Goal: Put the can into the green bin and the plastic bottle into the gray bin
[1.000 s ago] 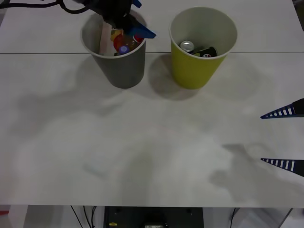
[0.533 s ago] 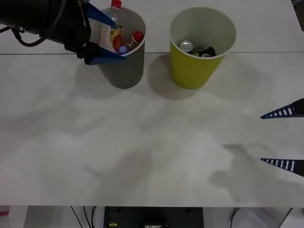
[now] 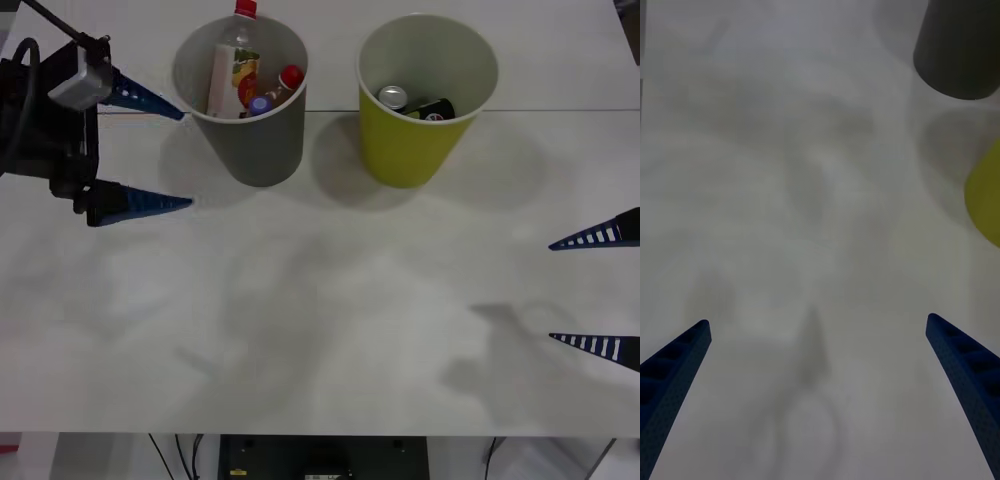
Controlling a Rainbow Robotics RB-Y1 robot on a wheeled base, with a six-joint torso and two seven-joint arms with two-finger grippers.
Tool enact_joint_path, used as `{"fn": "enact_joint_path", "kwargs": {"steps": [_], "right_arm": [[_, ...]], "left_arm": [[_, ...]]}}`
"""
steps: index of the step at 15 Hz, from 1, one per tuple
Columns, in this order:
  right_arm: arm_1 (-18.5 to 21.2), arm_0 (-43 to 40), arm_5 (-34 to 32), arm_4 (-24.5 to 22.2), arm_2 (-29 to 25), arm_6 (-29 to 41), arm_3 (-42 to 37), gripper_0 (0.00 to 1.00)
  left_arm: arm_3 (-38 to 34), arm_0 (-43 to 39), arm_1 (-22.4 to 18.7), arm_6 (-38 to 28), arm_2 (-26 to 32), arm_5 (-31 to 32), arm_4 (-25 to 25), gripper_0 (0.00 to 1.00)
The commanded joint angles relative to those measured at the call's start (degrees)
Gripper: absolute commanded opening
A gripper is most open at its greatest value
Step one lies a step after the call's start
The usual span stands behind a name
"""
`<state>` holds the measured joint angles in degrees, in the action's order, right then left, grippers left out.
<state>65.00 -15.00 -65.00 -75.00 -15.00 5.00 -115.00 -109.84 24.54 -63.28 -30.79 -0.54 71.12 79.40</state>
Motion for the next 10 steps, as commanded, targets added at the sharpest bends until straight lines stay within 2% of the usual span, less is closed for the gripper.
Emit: {"fn": "enact_joint_path", "kwargs": {"steps": [1, 6, 10], "right_arm": [[0.0, 0.0, 0.0, 0.0, 0.0, 0.0, 0.0, 1.0], [0.0, 0.0, 0.0, 0.0, 0.0, 0.0, 0.0, 1.0], [0.0, 0.0, 0.0, 0.0, 0.0, 0.0, 0.0, 1.0]], "left_arm": [[-2.4, -7.8, -0.5, 7.8, 4.4, 0.3, -1.0, 1.0], [-4.9, -19.1, -0.6, 17.8, 12.0, 3.6, -2.9, 1.0], [-8.9, -28.1, -0.5, 19.9, 18.1, 3.6, -4.2, 1.0]]}}
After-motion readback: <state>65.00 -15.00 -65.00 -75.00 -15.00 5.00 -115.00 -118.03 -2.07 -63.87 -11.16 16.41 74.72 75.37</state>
